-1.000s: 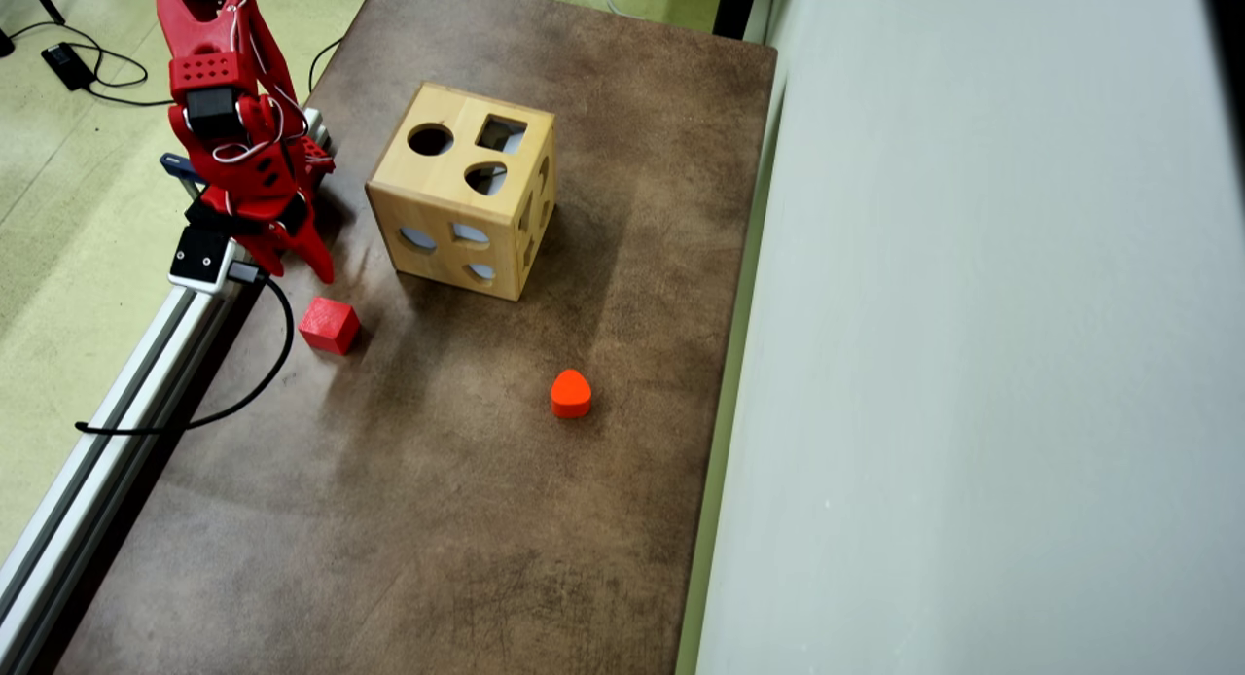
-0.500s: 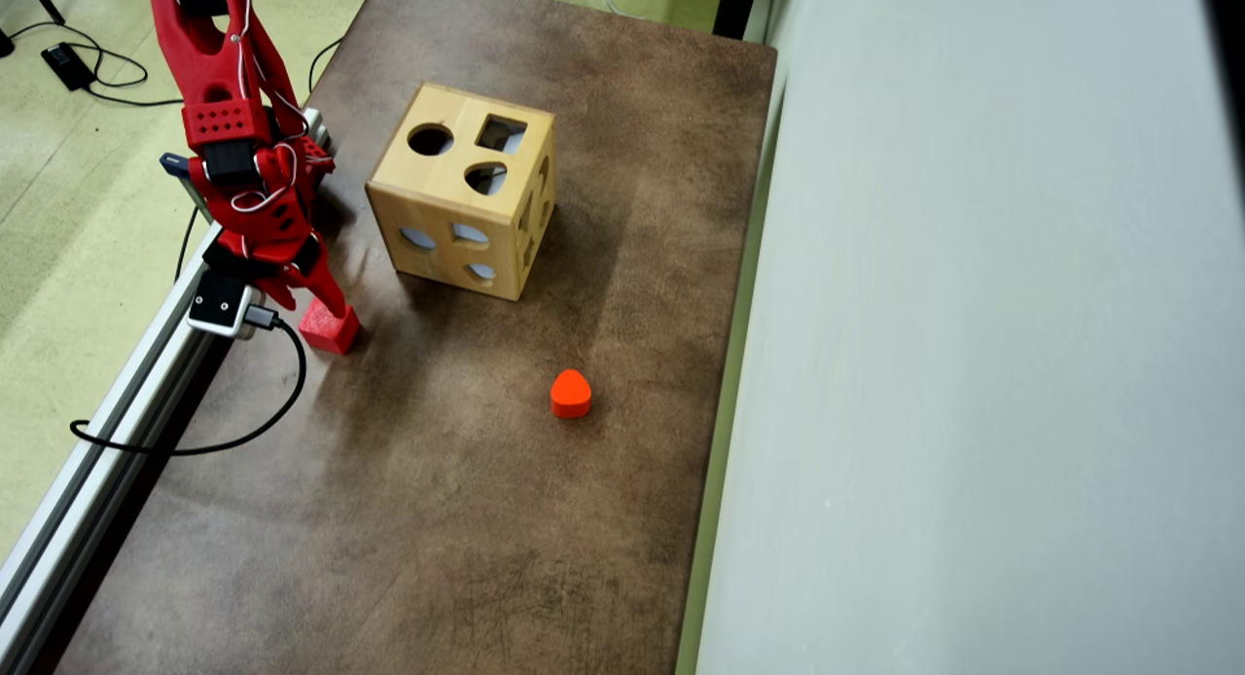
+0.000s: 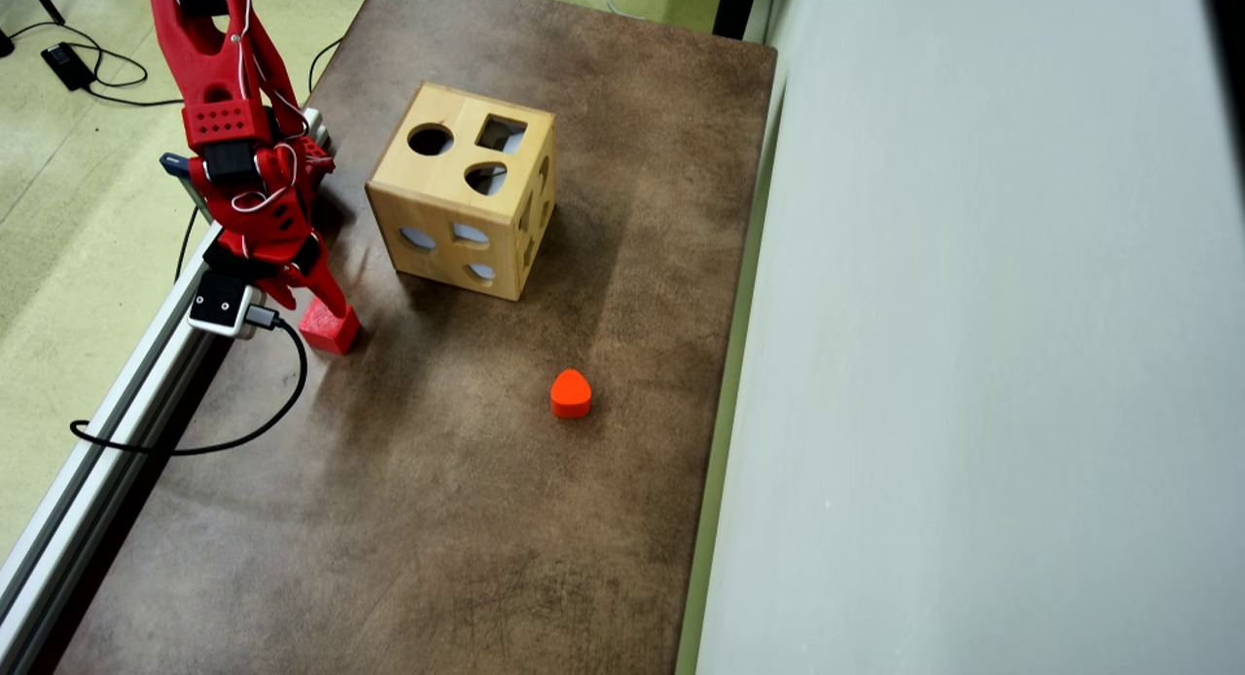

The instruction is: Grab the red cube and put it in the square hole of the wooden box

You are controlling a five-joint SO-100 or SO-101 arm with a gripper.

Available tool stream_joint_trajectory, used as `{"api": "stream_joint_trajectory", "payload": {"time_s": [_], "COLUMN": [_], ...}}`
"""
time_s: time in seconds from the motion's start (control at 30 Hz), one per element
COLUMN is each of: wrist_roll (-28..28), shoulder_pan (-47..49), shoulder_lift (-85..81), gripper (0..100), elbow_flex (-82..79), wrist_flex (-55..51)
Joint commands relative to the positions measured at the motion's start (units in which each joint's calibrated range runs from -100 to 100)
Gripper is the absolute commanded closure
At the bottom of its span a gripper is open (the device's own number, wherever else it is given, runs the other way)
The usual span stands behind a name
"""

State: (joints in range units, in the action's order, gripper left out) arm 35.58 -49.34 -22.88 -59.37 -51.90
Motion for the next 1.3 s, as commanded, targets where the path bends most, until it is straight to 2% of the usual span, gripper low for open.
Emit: {"api": "stream_joint_trajectory", "payload": {"time_s": [0.0, 0.13, 0.43, 0.7, 1.27], "wrist_roll": [0.2, 0.3, -0.1, -0.2, -0.3], "shoulder_pan": [-2.2, -2.7, -2.7, -2.4, -1.9], "shoulder_lift": [-0.3, -0.2, 0.2, 8.1, 8.7], "gripper": [59, 56, 56, 56, 56], "elbow_flex": [0.9, 0.3, 0.0, 1.0, 1.0], "wrist_flex": [-0.1, -0.1, -0.2, 0.2, 1.0]}}
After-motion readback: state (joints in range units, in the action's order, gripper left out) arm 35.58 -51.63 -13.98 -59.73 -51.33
